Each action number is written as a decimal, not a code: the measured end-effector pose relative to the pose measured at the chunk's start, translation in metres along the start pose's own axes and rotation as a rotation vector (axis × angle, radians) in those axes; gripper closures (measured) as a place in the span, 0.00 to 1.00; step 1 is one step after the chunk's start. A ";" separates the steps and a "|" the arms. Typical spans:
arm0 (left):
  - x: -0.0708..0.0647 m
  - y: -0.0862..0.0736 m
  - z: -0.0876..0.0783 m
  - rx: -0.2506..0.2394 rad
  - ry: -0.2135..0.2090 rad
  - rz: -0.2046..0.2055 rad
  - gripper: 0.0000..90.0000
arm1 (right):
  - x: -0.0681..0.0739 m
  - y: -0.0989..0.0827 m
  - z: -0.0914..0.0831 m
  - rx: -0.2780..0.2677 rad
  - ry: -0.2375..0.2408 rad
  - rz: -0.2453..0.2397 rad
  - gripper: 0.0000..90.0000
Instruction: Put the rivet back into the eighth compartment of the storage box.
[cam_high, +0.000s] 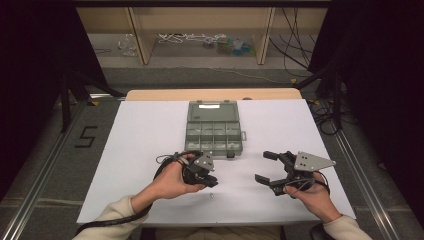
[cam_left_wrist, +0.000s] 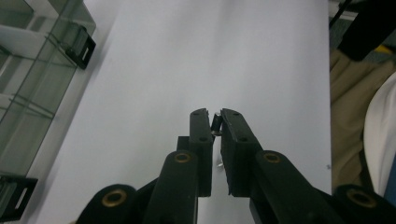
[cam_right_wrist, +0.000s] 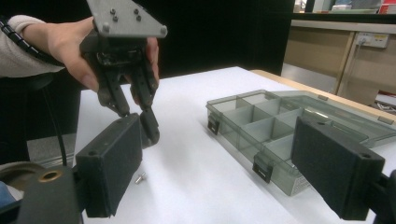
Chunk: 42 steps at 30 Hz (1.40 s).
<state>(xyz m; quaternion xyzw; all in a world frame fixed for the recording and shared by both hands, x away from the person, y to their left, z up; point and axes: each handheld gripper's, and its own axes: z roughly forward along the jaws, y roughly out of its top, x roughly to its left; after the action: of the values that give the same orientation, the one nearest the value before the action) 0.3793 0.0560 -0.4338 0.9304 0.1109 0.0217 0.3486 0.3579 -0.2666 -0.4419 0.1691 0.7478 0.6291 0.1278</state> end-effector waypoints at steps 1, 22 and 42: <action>0.000 0.000 0.000 -0.010 0.006 0.003 0.92 | 0.000 0.000 0.000 -0.001 -0.001 0.000 0.19; 0.005 0.008 -0.014 -0.338 0.108 -0.193 0.92 | 0.000 0.000 0.000 -0.014 -0.007 0.001 0.19; 0.014 0.013 -0.014 -0.436 0.200 -0.230 0.92 | 0.000 0.000 0.000 -0.008 -0.012 0.001 0.20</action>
<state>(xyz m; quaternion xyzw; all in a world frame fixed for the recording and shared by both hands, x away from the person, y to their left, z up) 0.3936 0.0588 -0.4156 0.8080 0.2422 0.0970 0.5283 0.3581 -0.2666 -0.4422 0.1727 0.7444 0.6313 0.1325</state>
